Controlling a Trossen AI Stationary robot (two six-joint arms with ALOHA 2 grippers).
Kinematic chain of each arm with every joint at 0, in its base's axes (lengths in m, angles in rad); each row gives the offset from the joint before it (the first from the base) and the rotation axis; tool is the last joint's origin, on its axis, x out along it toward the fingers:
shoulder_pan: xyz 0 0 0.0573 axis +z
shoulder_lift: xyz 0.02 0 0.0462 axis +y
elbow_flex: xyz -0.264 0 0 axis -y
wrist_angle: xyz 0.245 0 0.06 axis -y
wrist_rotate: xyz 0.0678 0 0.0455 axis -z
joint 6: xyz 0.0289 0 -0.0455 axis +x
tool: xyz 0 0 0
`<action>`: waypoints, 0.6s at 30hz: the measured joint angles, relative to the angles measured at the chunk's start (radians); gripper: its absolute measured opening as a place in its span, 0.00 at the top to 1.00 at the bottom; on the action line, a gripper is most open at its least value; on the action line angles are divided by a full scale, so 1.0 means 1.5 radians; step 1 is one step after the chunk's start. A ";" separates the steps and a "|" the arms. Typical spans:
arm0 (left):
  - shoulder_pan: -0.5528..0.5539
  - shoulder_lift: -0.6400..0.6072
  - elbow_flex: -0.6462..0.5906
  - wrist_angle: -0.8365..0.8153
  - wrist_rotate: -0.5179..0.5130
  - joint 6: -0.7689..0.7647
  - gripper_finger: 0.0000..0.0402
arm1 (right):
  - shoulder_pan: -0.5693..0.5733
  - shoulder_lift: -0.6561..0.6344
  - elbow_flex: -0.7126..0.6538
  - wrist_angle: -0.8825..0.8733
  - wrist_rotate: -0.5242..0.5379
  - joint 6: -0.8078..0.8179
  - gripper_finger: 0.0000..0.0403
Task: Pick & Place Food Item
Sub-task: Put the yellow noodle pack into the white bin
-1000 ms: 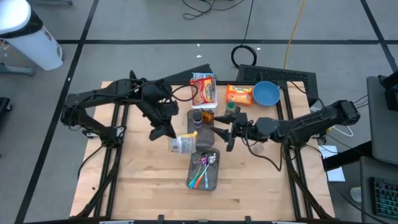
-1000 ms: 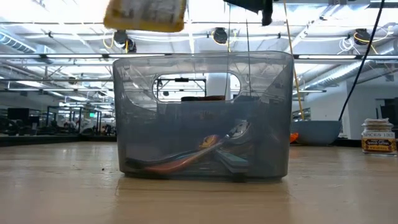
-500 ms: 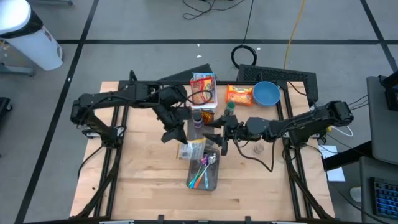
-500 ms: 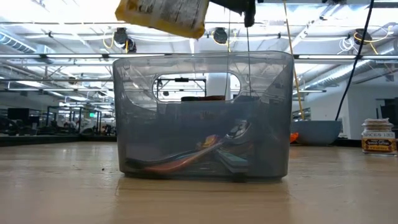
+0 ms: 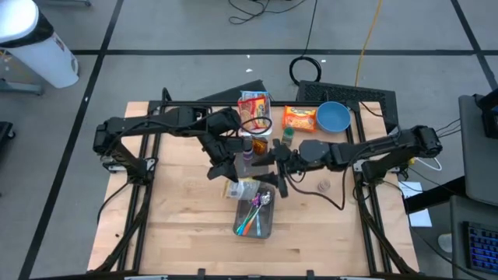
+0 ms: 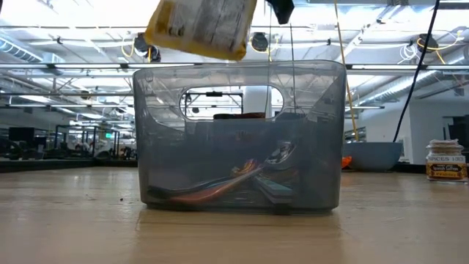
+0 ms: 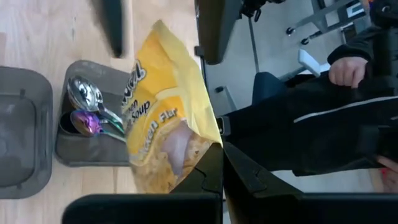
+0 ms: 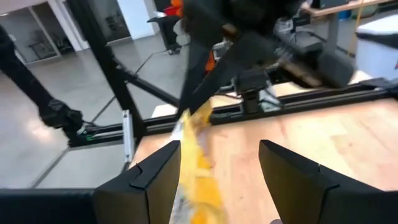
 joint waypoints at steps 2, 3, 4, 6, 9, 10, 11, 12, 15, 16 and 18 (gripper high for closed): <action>0.000 0.000 0.000 0.007 -0.001 0.000 1.00 | -0.011 0.000 0.006 -0.003 -0.014 -0.007 0.48; 0.001 0.000 0.000 0.013 -0.001 -0.003 1.00 | -0.016 0.000 0.009 -0.004 -0.026 -0.006 0.48; 0.002 0.000 0.000 0.019 -0.002 -0.007 1.00 | -0.020 0.000 0.012 -0.004 -0.042 -0.005 0.48; 0.002 0.000 0.000 0.028 -0.003 -0.013 1.00 | -0.028 0.000 0.015 -0.003 -0.073 0.002 0.48; 0.003 0.000 0.000 0.029 -0.009 -0.010 1.00 | -0.032 0.009 0.015 -0.003 -0.103 0.011 0.48; 0.003 0.000 0.000 0.029 -0.019 -0.009 1.00 | -0.032 0.011 0.015 -0.009 -0.104 0.012 0.48; 0.002 0.000 0.000 0.029 -0.027 -0.008 1.00 | -0.032 0.011 0.014 -0.012 -0.104 0.012 0.48; 0.002 0.000 0.000 0.030 -0.032 -0.008 1.00 | -0.031 0.011 0.014 -0.011 -0.104 0.012 0.48; 0.006 0.000 0.000 0.031 -0.034 -0.008 1.00 | -0.031 0.008 0.015 -0.014 -0.104 0.012 0.48; 0.006 0.000 0.000 0.031 -0.035 -0.007 1.00 | -0.031 0.009 0.015 -0.017 -0.104 0.012 0.48; 0.006 0.000 0.000 0.031 -0.035 0.000 1.00 | -0.031 0.010 0.015 -0.022 -0.104 0.012 0.48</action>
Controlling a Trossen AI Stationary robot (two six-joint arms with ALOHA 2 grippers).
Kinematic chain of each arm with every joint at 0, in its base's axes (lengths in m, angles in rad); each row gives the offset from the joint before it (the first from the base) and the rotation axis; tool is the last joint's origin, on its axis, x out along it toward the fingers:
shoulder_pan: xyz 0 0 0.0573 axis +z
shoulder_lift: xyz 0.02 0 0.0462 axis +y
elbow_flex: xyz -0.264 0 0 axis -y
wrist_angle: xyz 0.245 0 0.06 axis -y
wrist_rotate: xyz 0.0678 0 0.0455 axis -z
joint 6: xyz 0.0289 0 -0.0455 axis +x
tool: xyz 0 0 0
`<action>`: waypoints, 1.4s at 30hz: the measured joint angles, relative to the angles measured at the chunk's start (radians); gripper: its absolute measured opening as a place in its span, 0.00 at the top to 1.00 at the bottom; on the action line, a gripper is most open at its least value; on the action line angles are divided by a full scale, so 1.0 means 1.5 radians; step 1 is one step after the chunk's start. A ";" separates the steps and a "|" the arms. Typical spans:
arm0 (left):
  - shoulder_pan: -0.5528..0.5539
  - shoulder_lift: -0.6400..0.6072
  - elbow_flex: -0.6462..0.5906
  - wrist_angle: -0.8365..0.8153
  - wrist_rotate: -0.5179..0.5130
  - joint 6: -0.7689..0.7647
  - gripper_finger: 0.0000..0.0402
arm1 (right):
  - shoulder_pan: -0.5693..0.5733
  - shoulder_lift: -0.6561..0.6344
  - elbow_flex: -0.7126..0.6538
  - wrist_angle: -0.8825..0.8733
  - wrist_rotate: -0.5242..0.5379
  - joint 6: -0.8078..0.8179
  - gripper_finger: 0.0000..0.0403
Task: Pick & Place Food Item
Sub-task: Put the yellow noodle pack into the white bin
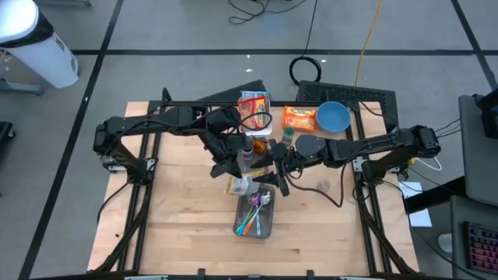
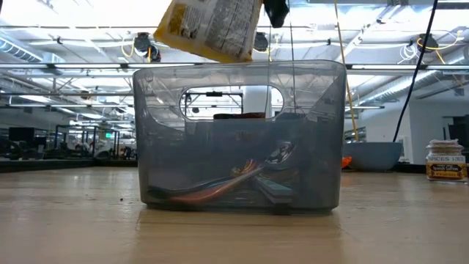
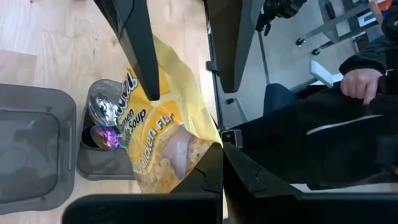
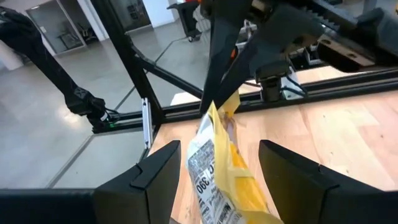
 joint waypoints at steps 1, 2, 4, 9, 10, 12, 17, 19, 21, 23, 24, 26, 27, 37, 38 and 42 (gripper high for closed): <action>0.000 0.000 0.000 0.000 -0.002 0.001 1.00 | 0.000 0.000 0.000 0.000 0.000 0.000 0.48; 0.000 0.000 0.000 0.001 -0.004 0.002 1.00 | 0.000 -0.001 0.000 0.000 0.000 0.001 0.48; 0.001 0.000 0.000 0.008 -0.004 0.002 1.00 | 0.000 -0.001 0.000 -0.003 0.000 0.005 0.48; 0.002 0.000 0.000 0.038 -0.004 -0.001 1.00 | 0.000 -0.001 0.000 -0.014 0.001 0.008 0.48; 0.002 0.000 0.000 0.039 -0.004 -0.001 1.00 | 0.000 -0.001 0.000 -0.015 0.001 0.008 0.49; 0.002 0.000 0.000 0.038 -0.004 -0.001 1.00 | 0.000 -0.001 0.000 -0.019 0.001 0.009 0.52; 0.002 0.000 0.000 0.035 -0.004 -0.001 1.00 | 0.000 -0.001 -0.001 -0.017 0.002 0.013 0.62; 0.002 0.000 0.000 0.035 -0.004 -0.001 1.00 | 0.000 -0.001 -0.001 -0.018 0.002 0.013 0.67; 0.002 0.000 0.000 0.035 -0.004 -0.001 1.00 | 0.000 -0.001 -0.001 -0.017 0.002 0.013 0.72; 0.002 0.000 0.000 0.035 -0.004 -0.001 1.00 | 0.000 -0.001 -0.001 -0.017 0.002 0.013 0.77; 0.002 0.000 0.000 0.035 -0.004 -0.001 1.00 | 0.000 -0.001 -0.001 -0.017 0.002 0.013 0.80; 0.002 0.000 0.000 0.035 -0.004 -0.002 1.00 | -0.001 -0.001 -0.001 -0.017 0.002 0.013 0.85; 0.002 0.000 0.000 0.035 -0.004 -0.002 1.00 | -0.001 -0.001 -0.001 -0.017 0.002 0.013 0.88; 0.010 -0.001 0.000 0.060 -0.056 0.000 0.92 | -0.001 -0.001 -0.001 -0.017 0.026 0.014 1.00; 0.012 -0.001 0.000 0.067 -0.056 -0.001 0.91 | -0.001 -0.001 -0.001 -0.017 0.030 0.015 1.00; 0.023 -0.001 0.000 0.091 -0.042 -0.003 0.80 | -0.001 -0.001 -0.001 -0.017 0.038 0.017 1.00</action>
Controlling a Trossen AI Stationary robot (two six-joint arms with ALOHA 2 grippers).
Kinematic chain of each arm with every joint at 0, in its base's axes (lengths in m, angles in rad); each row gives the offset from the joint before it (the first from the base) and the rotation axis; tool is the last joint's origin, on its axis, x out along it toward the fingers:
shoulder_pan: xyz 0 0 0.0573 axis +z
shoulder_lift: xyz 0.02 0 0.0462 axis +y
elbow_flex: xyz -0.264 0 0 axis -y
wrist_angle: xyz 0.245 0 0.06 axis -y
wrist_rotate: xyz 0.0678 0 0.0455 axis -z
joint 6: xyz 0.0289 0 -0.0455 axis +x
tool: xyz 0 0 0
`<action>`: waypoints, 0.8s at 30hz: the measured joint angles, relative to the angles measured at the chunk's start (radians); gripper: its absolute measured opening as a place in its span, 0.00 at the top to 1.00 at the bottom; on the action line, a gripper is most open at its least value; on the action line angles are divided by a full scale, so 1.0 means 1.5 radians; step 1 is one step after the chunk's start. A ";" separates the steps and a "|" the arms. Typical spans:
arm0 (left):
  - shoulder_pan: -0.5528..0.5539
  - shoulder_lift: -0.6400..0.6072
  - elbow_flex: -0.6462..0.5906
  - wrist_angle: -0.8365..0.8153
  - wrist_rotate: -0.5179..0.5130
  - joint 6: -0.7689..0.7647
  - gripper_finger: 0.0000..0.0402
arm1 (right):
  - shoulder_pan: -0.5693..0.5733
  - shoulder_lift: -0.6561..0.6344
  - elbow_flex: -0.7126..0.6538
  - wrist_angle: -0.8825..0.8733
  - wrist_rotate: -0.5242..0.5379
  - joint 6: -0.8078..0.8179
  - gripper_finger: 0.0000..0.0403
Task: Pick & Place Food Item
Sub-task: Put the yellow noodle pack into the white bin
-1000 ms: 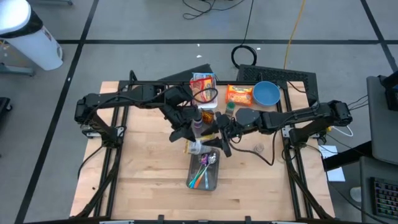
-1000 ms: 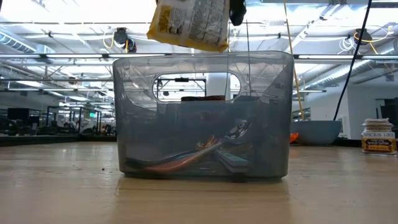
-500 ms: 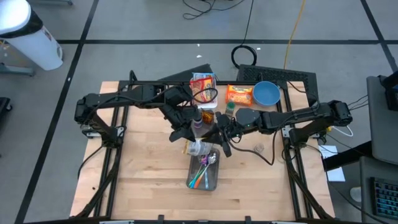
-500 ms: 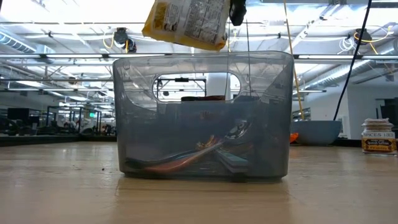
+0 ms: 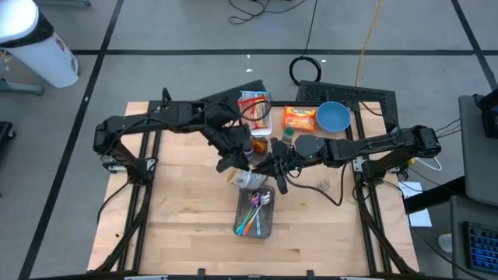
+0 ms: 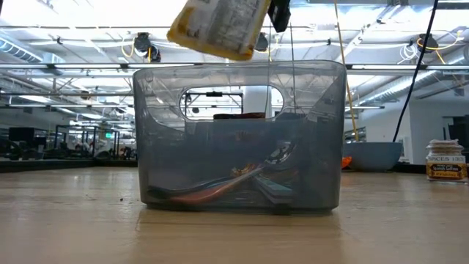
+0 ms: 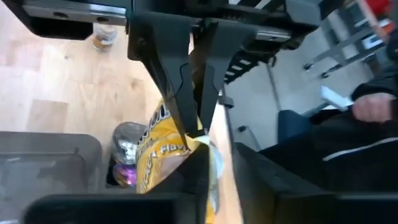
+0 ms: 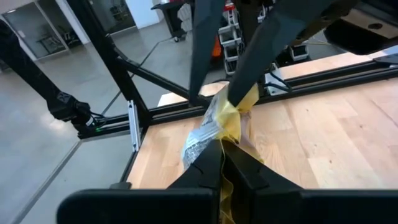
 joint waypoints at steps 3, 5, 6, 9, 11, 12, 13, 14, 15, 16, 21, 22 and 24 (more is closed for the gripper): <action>0.023 0.000 0.000 -0.004 0.056 -0.025 0.70 | 0.000 -0.002 0.000 0.000 0.000 0.000 1.00; 0.045 -0.003 0.000 -0.007 0.122 -0.052 0.64 | -0.004 -0.004 0.000 -0.002 -0.002 0.001 1.00; 0.058 -0.004 0.000 -0.010 0.157 -0.058 0.62 | -0.007 -0.005 0.000 -0.002 -0.003 0.002 1.00; 0.086 -0.023 0.000 -0.033 0.196 -0.062 0.56 | -0.019 -0.015 -0.001 -0.011 -0.003 0.003 1.00; 0.100 -0.043 0.000 -0.048 0.172 -0.039 0.55 | -0.033 -0.019 -0.001 -0.003 -0.003 0.003 1.00; 0.108 -0.057 0.000 -0.058 0.157 -0.023 0.55 | -0.041 -0.025 0.000 -0.005 -0.006 0.005 1.00; 0.116 -0.071 0.000 -0.074 0.143 -0.005 0.55 | -0.050 -0.031 -0.001 -0.013 -0.017 0.006 1.00; 0.122 -0.085 0.000 -0.084 0.129 0.013 0.55 | -0.062 -0.032 -0.001 -0.015 -0.026 0.006 1.00; 0.129 -0.099 0.000 -0.086 0.115 0.030 0.55 | -0.076 -0.032 -0.001 -0.009 -0.036 0.008 1.00; 0.137 -0.114 0.000 -0.093 0.103 0.045 0.55 | -0.088 -0.032 0.000 -0.009 -0.040 0.011 1.00; 0.165 -0.184 0.000 -0.112 0.061 0.109 0.57 | -0.186 -0.038 -0.001 -0.010 -0.114 0.047 1.00; 0.170 -0.195 0.000 -0.114 0.055 0.118 0.57 | -0.208 -0.038 -0.001 -0.009 -0.127 0.053 1.00; 0.178 -0.215 0.000 -0.113 0.054 0.137 0.57 | -0.250 -0.038 -0.001 -0.010 -0.149 0.056 1.00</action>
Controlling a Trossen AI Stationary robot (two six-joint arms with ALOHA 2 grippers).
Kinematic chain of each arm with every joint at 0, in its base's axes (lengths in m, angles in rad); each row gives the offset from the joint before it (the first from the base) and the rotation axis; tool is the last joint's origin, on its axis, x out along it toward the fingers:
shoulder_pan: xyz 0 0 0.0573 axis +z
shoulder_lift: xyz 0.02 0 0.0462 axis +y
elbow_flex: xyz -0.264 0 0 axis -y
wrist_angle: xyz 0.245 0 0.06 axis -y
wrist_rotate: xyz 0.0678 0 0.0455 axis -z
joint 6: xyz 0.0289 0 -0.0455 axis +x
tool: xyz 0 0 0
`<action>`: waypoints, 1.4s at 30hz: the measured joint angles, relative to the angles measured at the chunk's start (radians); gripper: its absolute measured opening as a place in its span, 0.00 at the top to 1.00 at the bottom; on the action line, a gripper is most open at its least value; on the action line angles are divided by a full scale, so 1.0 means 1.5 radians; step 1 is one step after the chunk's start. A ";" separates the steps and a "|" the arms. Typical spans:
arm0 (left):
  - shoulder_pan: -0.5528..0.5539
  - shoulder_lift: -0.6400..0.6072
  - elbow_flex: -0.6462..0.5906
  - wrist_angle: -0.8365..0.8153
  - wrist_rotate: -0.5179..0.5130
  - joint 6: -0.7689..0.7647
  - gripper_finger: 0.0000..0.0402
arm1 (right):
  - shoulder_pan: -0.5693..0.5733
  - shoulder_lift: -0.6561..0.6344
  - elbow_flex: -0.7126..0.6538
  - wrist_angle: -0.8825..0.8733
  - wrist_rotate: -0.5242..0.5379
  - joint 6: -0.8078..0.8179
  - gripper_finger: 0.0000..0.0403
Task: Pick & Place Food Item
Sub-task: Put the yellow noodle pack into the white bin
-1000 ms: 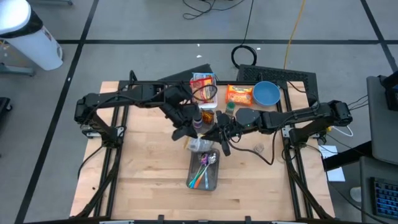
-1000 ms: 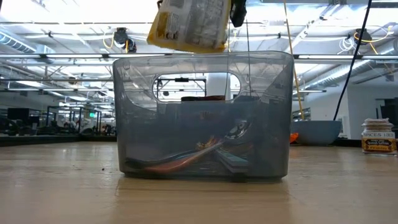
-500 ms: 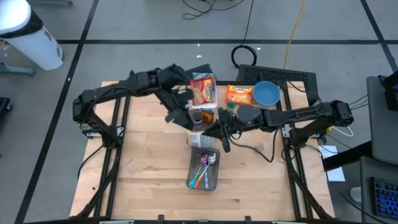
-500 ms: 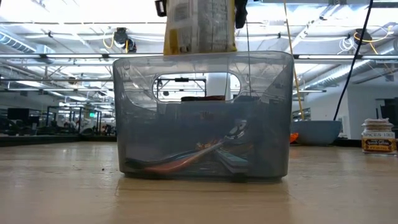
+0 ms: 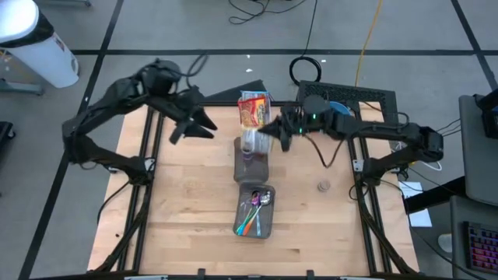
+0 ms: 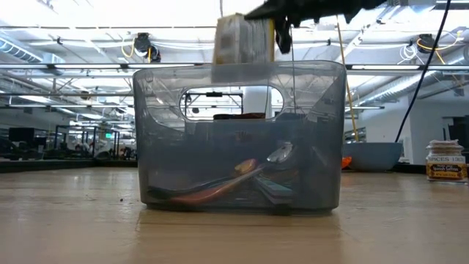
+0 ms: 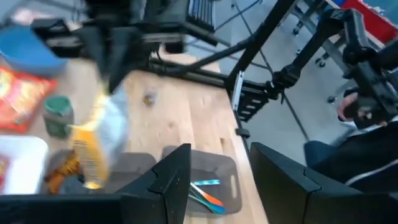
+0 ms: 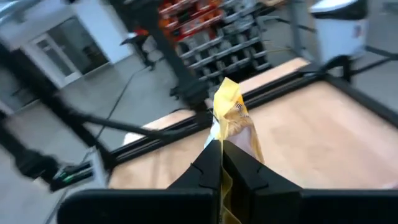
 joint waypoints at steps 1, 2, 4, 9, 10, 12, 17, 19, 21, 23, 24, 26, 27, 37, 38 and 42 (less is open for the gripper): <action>0.003 -0.008 0.000 0.000 0.000 0.008 0.58 | -0.022 0.000 0.001 -0.002 -0.009 0.000 1.00; 0.005 -0.015 0.000 0.001 0.000 0.017 0.58 | -0.041 0.000 0.006 -0.009 -0.011 0.000 1.00; 0.008 -0.022 0.000 0.001 0.001 0.033 0.58 | -0.081 0.001 0.020 -0.011 -0.027 -0.005 1.00; 0.007 -0.020 0.000 -0.029 0.004 0.082 0.58 | -0.159 0.035 0.073 -0.015 -0.094 -0.005 1.00; 0.007 -0.018 0.000 -0.039 0.006 0.091 0.58 | -0.169 0.045 0.086 -0.019 -0.106 -0.005 1.00; 0.007 -0.013 0.000 -0.057 0.013 0.104 0.58 | -0.184 0.067 0.114 -0.023 -0.123 -0.007 1.00; 0.005 -0.011 -0.029 -0.059 0.039 0.109 0.58 | -0.213 0.137 0.167 -0.029 -0.195 -0.013 1.00; 0.003 -0.012 -0.046 -0.060 0.037 0.108 0.58 | -0.223 0.161 0.177 -0.030 -0.212 -0.021 1.00; 0.003 -0.011 -0.062 -0.060 0.036 0.095 0.58 | -0.234 0.183 0.179 -0.029 -0.240 -0.022 1.00; 0.002 -0.011 -0.074 -0.059 0.037 0.085 0.58 | -0.247 0.203 0.179 -0.031 -0.273 -0.023 1.00; 0.000 -0.011 -0.080 -0.057 0.037 0.080 0.58 | -0.253 0.212 0.179 -0.032 -0.288 -0.023 1.00; -0.005 -0.012 -0.094 -0.032 0.037 0.066 0.58 | -0.264 0.226 0.179 -0.030 -0.308 -0.030 1.00; -0.009 -0.011 -0.102 -0.011 0.037 0.052 0.58 | -0.269 0.231 0.179 -0.029 -0.315 -0.037 1.00; -0.030 -0.011 -0.139 0.226 0.034 -0.078 0.58 | -0.312 0.279 0.179 -0.017 -0.395 -0.077 1.00; -0.030 -0.011 -0.139 0.236 0.030 -0.083 0.58 | -0.313 0.285 0.179 -0.011 -0.396 -0.078 1.00; -0.028 -0.011 -0.139 0.260 0.000 -0.103 0.58 | -0.317 0.308 0.179 0.019 -0.416 -0.080 1.00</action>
